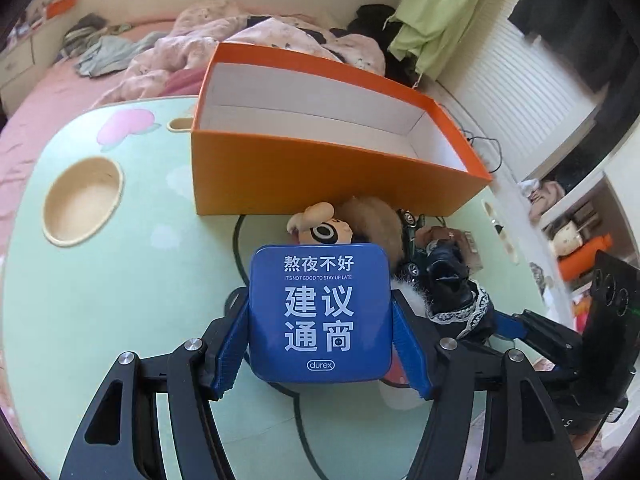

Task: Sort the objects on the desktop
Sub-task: 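Lift the blue tin out and set it on the table with the left gripper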

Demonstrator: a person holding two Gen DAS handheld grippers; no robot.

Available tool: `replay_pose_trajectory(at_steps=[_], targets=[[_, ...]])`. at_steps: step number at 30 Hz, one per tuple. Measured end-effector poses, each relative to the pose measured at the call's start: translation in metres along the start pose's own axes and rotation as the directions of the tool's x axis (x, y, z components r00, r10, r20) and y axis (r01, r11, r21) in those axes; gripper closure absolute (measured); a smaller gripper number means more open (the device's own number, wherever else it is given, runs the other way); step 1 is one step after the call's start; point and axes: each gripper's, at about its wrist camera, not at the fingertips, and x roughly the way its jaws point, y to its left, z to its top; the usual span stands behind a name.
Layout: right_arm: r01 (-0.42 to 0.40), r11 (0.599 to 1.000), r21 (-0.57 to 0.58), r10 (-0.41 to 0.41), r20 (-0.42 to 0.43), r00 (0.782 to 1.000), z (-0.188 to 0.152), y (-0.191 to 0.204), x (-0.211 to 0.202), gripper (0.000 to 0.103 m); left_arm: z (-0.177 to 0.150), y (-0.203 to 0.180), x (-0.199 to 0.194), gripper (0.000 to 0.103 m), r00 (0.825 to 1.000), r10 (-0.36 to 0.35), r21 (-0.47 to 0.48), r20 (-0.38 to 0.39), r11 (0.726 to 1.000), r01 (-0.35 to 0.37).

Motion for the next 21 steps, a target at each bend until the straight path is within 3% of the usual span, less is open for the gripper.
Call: replay_pose_trajectory(at_steps=[4, 7, 11, 14, 17, 19, 20, 21], targets=[[0.008, 1.000, -0.009, -0.008, -0.001, 1.000, -0.001, 0.000, -0.001, 0.044, -0.003, 0.000, -0.004, 0.037, 0.997, 0.055, 0.014, 0.049, 0.998, -0.056], [0.012, 1.000, 0.000, -0.012, 0.002, 1.000, -0.001, -0.002, -0.002, 0.044, -0.007, 0.009, -0.014, 0.037, 0.989, 0.074, -0.015, 0.127, 0.997, -0.073], [0.035, 0.999, 0.018, -0.036, 0.024, 0.999, 0.007, -0.007, -0.009, 0.044, -0.012, 0.009, -0.003, 0.035, 0.993, 0.083, 0.000, 0.089, 0.997, -0.084], [0.114, 0.991, -0.067, -0.108, 0.093, 0.990, 0.032, 0.005, -0.029, 0.044, -0.018, 0.005, -0.001, 0.027, 0.989, 0.091, 0.022, 0.120, 0.995, -0.094], [0.221, 0.957, -0.188, -0.196, 0.142, 0.970, 0.074, 0.023, -0.049, 0.045, -0.026, 0.001, -0.001, 0.020, 0.985, 0.081, 0.035, 0.150, 0.996, -0.087], [0.258, 0.928, -0.270, -0.236, 0.111, 0.965, 0.108, 0.029, -0.049, 0.061, -0.029, -0.001, -0.001, 0.017, 0.983, 0.077, 0.049, 0.166, 0.995, -0.086], [0.252, 0.917, -0.310, -0.244, 0.063, 0.968, 0.128, 0.030, -0.043, 0.082, -0.029, -0.001, -0.001, 0.017, 0.982, 0.081, 0.050, 0.169, 0.995, -0.090], [0.232, 0.917, -0.324, -0.245, 0.000, 0.970, 0.145, 0.027, -0.034, 0.097, -0.029, -0.001, 0.000, 0.017, 0.981, 0.086, 0.049, 0.171, 0.994, -0.096]])
